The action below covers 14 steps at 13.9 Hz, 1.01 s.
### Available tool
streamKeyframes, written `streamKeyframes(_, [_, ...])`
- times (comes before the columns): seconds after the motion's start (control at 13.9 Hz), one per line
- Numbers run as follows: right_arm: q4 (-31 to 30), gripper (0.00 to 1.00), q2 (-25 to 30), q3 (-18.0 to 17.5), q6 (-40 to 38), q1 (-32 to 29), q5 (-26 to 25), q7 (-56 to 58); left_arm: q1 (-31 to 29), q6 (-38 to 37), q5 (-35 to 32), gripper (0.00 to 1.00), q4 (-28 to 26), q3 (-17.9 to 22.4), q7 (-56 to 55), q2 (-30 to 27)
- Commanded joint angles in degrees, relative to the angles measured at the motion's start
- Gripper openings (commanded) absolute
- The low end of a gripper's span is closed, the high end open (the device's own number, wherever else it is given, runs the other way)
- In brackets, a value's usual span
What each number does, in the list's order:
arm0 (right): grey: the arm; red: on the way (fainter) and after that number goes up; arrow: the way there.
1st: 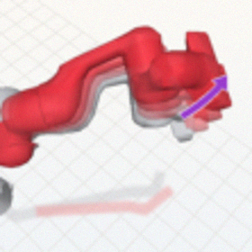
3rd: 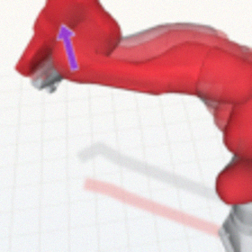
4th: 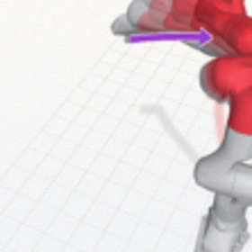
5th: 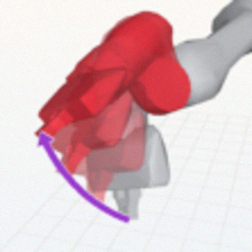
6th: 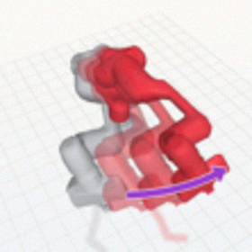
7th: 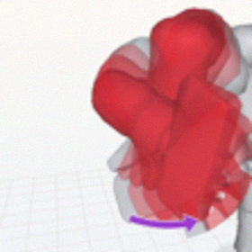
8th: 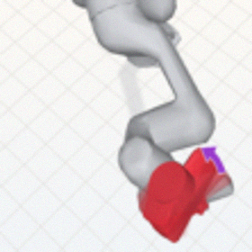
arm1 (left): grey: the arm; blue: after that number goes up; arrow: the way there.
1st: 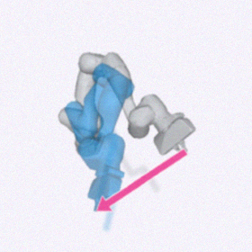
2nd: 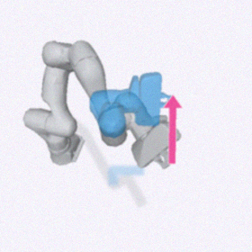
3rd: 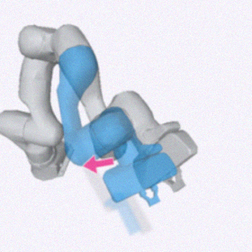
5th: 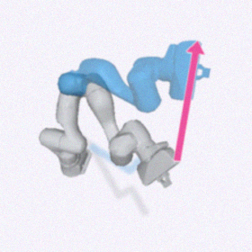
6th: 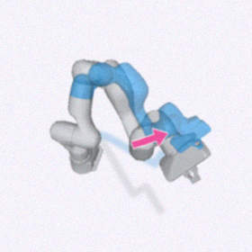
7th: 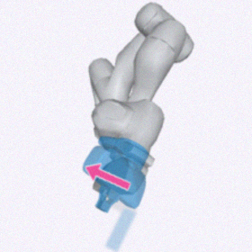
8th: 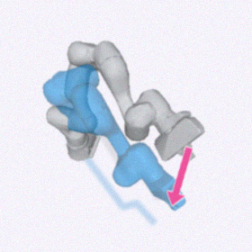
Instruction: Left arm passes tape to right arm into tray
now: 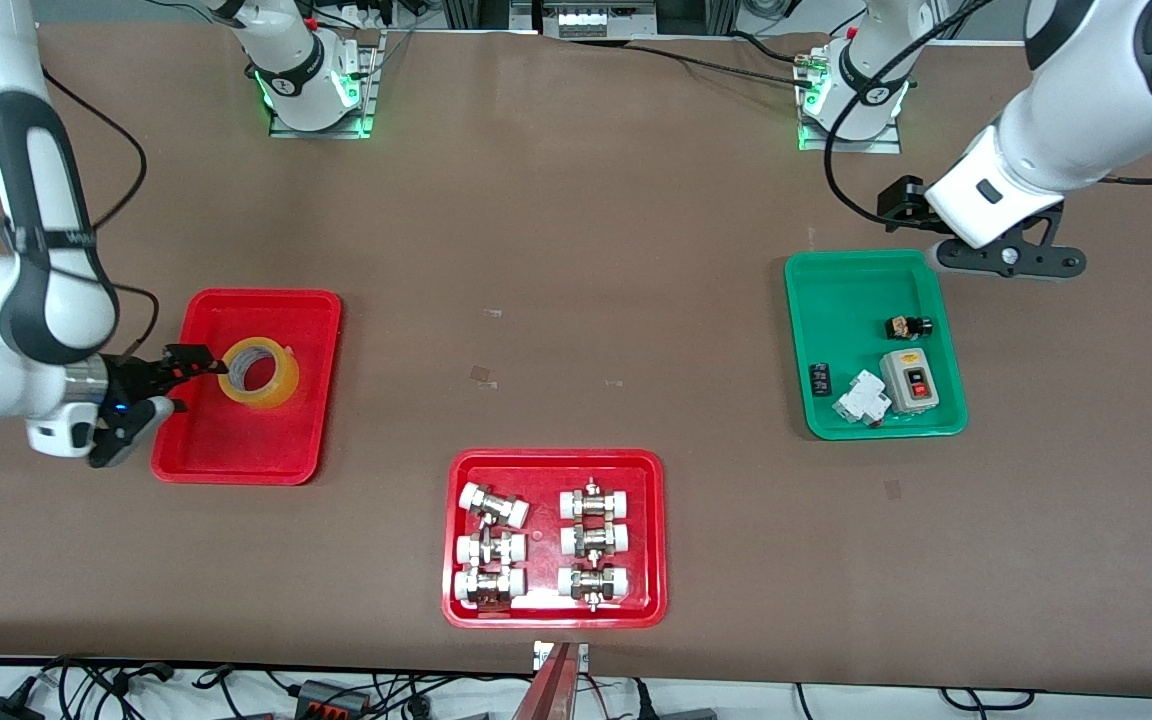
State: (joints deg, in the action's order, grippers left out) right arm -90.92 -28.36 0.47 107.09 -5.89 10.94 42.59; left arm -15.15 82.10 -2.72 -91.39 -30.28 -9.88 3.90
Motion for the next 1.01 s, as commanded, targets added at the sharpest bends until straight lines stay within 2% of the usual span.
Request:
streamKeyframes(0.0, [-6.27,1.00,11.63,0.06,-0.82,2.10,-5.48,-13.71,0.21,-0.18,-1.06,1.00,1.92,-0.56,0.83,1.20])
streamKeyframes(0.14, [-8.65,1.00,17.70,0.06,-2.66,3.42,-7.07,-20.41,-0.05,-0.36,-0.89,1.00,1.83,-0.48,0.92,1.20])
streamKeyframes(0.29, [-8.40,1.00,21.22,-0.20,-7.31,3.51,-7.95,-25.69,-0.75,-0.36,-0.88,1.00,1.57,-0.39,1.88,1.11])
streamKeyframes(0.43, [-7.43,1.00,23.95,-0.64,-9.95,3.77,-8.48,-28.41,-2.41,-0.01,-0.80,1.00,1.05,-0.39,5.73,0.50])
streamKeyframes(0.57, [-4.28,1.00,24.23,-0.82,-12.59,3.86,-8.75,-38.77,-3.13,0.95,-0.45,1.00,0.35,0.57,7.77,0.06])
streamKeyframes(0.72, [-1.64,1.00,24.49,-1.08,-15.85,4.39,-9.27,-42.49,0.27,6.99,-0.27,1.00,-2.19,6.43,7.95,-1.34])
streamKeyframes(0.79, [-0.93,1.00,25.89,-1.61,-16.03,4.65,-9.19,-42.68,6.04,8.50,-0.36,1.00,-2.99,12.30,8.04,-1.79])
streamKeyframes(0.86, [-0.84,1.00,26.60,-2.48,-15.86,4.92,-9.27,-42.76,9.32,8.52,-0.36,1.00,-2.91,16.01,8.30,-1.79])
streamKeyframes(0.93, [-1.18,1.00,27.91,-2.84,-15.51,4.92,-9.36,-43.20,9.53,8.69,-0.53,1.00,-2.91,16.31,9.96,-1.62])
